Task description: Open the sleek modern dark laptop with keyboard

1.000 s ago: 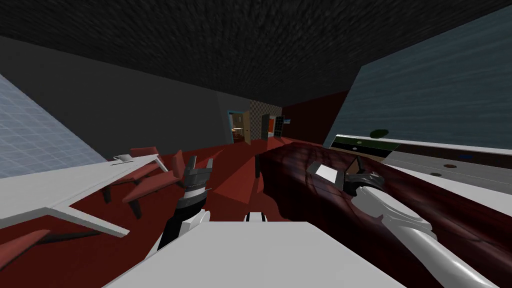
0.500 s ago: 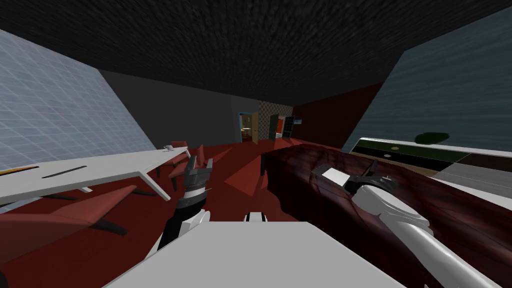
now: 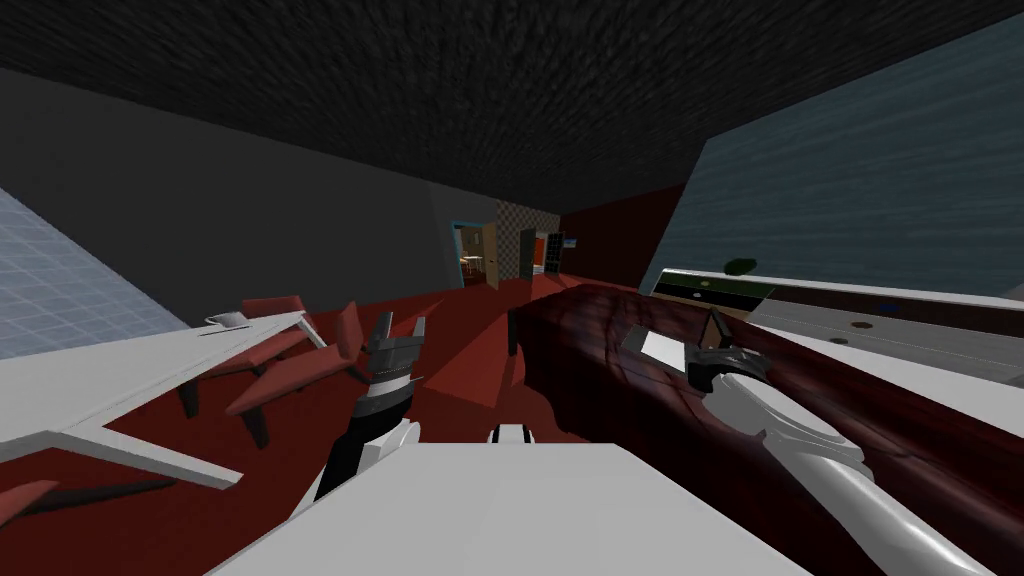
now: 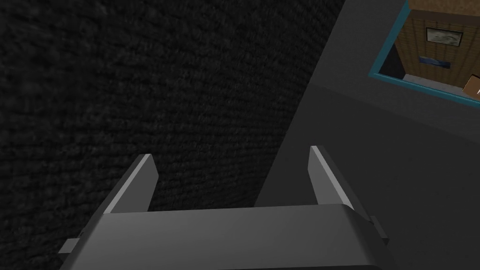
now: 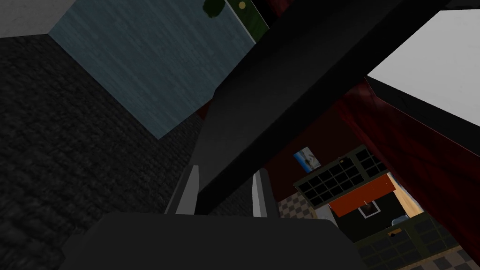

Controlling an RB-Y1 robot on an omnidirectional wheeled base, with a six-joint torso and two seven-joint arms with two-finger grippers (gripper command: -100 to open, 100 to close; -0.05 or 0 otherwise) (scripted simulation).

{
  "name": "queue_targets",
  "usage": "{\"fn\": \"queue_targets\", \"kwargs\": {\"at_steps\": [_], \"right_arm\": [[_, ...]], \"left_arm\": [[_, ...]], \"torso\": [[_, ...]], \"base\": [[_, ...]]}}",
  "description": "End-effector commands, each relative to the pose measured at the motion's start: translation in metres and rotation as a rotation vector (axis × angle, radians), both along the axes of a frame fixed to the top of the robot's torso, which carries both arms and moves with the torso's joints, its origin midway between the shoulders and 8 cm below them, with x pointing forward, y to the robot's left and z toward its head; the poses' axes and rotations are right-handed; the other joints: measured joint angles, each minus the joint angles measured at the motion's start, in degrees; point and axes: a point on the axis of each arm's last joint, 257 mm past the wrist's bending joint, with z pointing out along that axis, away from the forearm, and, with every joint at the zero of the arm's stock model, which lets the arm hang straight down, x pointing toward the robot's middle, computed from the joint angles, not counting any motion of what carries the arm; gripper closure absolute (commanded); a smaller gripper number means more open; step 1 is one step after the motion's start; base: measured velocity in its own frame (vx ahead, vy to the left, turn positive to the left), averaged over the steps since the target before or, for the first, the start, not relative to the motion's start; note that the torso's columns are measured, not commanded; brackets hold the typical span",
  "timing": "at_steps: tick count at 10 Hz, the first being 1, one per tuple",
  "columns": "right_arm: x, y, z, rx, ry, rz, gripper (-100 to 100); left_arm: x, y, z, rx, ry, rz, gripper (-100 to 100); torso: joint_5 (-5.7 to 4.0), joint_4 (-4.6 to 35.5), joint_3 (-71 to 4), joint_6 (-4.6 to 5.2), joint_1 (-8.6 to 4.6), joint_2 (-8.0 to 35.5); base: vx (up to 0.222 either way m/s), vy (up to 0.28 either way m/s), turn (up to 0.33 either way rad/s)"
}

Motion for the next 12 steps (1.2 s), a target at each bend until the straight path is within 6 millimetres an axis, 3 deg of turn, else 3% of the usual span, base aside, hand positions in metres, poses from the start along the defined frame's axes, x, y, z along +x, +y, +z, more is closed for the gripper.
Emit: {"fn": "queue_targets", "kwargs": {"at_steps": [1,4,5,7,8,9,12], "right_arm": [[0.018,0.023,-0.002,0.000,0.004,0.096,100],[0.034,0.052,-0.005,0.004,0.005,0.204,100],[0.032,0.045,-0.003,0.002,0.003,0.181,100],[0.010,0.017,-0.008,-0.028,0.071,0.098,100],[0.001,0.005,-0.006,-0.046,0.099,0.060,100],[-0.002,0.003,-0.009,-0.043,0.104,0.054,100],[-0.041,-0.038,-0.009,-0.088,0.206,-0.082,100]], "left_arm": [[0.000,0.000,0.000,0.000,0.000,0.000,0],[0.000,0.000,0.000,0.000,0.000,0.000,0],[0.000,0.000,0.000,0.000,0.000,0.000,0],[0.000,0.000,0.000,0.000,-0.001,-0.001,0],[0.000,0.000,0.000,0.000,-0.001,-0.001,0],[0.000,0.000,0.000,0.000,-0.001,-0.001,0],[0.000,0.000,0.000,0.000,-0.001,-0.001,0]], "torso": [[-0.09,0.02,0.07,-0.02,-0.18,0.08],[-0.07,0.09,0.18,0.17,-0.19,0.28],[-0.06,0.09,0.19,0.17,-0.16,0.29],[-0.04,0.18,0.29,-0.26,-0.24,0.48],[0.02,0.20,0.31,-0.03,-0.20,0.53],[0.07,0.20,0.26,0.08,-0.20,0.42],[0.12,0.10,0.06,0.00,0.03,0.13]], "base": [[0.198,0.075,-0.351],[0.184,0.085,-0.340],[0.073,0.043,-0.069],[-0.098,-0.001,0.426],[-0.168,-0.048,0.469],[-0.130,-0.047,0.215],[-0.153,-0.019,0.369]]}}
